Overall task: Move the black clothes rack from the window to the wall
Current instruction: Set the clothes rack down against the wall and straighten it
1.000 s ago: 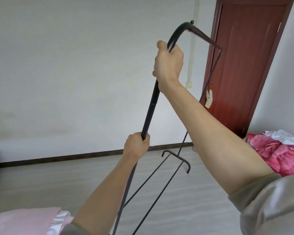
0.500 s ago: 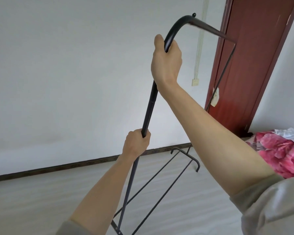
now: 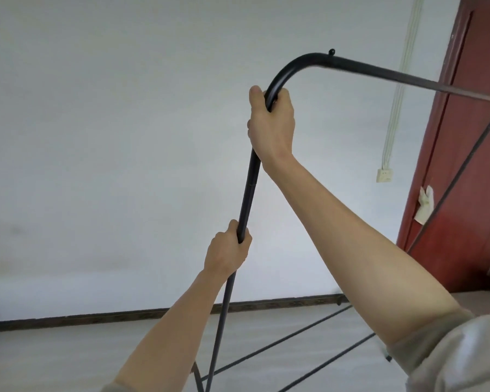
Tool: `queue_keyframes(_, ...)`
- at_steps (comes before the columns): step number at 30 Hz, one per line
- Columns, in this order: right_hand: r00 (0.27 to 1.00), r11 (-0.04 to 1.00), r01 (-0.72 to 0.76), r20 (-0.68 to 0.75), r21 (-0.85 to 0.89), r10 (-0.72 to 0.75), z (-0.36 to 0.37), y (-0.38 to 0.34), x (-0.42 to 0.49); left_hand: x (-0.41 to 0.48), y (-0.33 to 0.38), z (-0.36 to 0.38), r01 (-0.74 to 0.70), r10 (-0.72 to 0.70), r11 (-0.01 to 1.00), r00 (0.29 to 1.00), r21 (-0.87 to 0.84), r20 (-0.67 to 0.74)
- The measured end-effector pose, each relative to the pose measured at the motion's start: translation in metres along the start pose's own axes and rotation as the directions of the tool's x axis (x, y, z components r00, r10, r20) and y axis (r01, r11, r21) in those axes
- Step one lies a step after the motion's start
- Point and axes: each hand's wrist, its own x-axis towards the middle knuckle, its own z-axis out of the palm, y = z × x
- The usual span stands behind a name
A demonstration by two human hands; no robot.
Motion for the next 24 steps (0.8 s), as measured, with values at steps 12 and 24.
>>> queue_keyframes(12,0.999,0.999,0.025,0.035,-0.031,-0.024,0.121,0.131,0.093,0.151,-0.11,0.001,-0.081,0.102,0.953,0.993,0.292,-0.059)
queue_keyframes(24,0.999,0.988,-0.012,-0.054,-0.155,0.004,0.237,0.255,0.186,0.314,-0.22,0.007,-0.171,0.168,0.934,0.985,0.313,0.036)
